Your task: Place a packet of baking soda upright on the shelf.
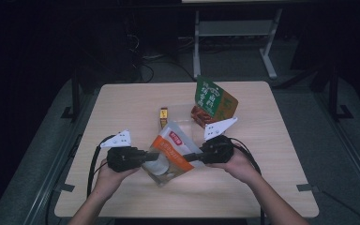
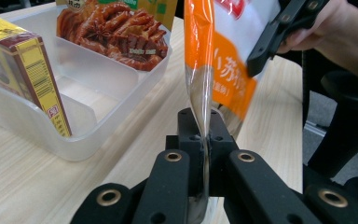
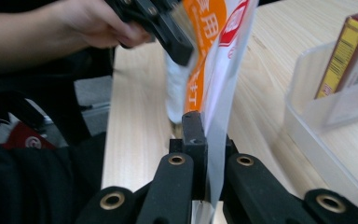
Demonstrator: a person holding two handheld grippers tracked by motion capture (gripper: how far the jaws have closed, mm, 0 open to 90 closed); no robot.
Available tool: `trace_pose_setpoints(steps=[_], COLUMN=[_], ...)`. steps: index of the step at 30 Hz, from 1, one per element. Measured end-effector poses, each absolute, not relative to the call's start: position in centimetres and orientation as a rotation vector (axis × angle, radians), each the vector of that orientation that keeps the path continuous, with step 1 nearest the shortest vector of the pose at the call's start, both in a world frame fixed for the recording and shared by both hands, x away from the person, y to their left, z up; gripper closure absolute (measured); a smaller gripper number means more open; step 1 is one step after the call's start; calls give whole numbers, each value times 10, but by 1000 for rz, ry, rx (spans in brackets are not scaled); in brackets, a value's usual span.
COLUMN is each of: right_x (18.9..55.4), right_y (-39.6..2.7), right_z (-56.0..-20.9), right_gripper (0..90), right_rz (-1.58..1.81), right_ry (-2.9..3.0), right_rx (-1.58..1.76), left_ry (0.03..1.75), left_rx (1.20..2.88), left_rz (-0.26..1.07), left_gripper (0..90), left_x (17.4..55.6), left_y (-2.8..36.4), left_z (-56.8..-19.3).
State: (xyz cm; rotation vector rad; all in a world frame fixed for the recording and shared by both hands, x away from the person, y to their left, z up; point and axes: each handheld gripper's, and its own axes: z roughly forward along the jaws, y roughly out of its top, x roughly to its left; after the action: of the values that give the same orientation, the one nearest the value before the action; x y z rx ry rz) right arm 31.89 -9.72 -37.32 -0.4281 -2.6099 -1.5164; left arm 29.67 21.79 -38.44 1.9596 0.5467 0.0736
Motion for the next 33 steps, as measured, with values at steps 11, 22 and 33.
trace_pose_setpoints(steps=[11,22,33], right_x=[314,309,317], right_y=[-100,-113,-114], right_z=[-365,-351,-329], right_gripper=[900,900,900], right_rz=[-1564,-1593,-1592], right_ry=[-2560,-2583,-2693], right_rx=[-362,-346,-359], left_ry=[590,656,704], left_rx=[1967,2021,2081], left_rz=[92,171,164], left_gripper=[593,428,279], left_x=[302,293,286], left_y=[219,251,269], left_z=[-390,-406,-424])
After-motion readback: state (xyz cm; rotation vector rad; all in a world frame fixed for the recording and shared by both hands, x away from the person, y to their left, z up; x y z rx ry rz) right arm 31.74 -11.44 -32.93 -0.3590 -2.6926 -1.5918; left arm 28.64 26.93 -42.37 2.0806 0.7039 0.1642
